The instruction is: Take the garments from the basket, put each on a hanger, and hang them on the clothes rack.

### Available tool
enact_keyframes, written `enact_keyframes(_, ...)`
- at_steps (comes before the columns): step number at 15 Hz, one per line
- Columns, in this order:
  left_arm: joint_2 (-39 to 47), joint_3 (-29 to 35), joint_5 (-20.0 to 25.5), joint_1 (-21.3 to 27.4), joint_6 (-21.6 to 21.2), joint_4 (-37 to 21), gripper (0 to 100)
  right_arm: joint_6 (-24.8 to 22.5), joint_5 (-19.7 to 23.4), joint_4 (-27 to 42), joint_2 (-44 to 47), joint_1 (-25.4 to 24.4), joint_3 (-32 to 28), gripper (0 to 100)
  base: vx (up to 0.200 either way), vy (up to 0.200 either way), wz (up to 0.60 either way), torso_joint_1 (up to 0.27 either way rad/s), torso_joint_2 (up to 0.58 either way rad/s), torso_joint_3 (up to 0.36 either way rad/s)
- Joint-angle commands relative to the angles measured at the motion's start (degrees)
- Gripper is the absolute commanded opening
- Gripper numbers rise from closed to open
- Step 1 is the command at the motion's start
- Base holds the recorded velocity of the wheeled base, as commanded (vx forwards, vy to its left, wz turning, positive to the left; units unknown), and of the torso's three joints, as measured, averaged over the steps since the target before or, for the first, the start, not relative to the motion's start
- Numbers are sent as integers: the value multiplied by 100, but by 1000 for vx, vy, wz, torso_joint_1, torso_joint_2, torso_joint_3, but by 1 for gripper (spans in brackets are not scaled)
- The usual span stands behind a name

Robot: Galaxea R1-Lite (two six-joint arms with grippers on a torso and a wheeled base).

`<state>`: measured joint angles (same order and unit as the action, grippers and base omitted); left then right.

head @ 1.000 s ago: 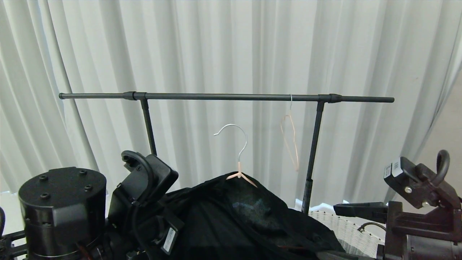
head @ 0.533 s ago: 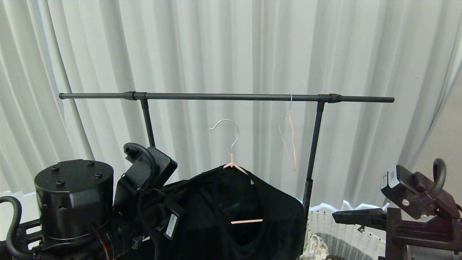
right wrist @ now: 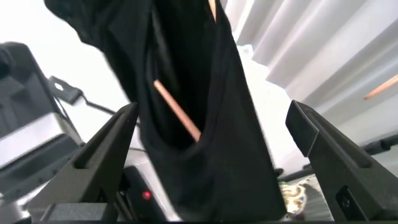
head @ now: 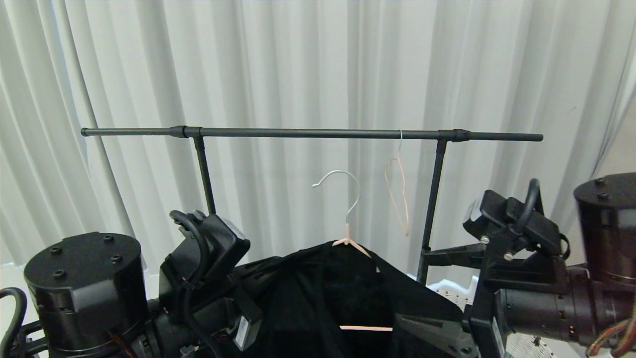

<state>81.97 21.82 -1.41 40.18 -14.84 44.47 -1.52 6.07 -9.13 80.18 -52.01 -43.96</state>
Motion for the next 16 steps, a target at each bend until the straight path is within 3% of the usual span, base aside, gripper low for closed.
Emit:
enact_keyframes(1,-23,-11,106,-1,-107,132,0,-138,8,78,490,6,-271,100,0,0,0,0,0,0)
enact_keyframes(6,-6,-2,484,7,-775,475,0,-190,26,104,886,76,-456,100,0,0,0,0,0,0)
enact_keyframes(16,21,-2,730,7,-942,826,0,-146,368,96,877,112,-429,100,0,0,0,0,0,0)
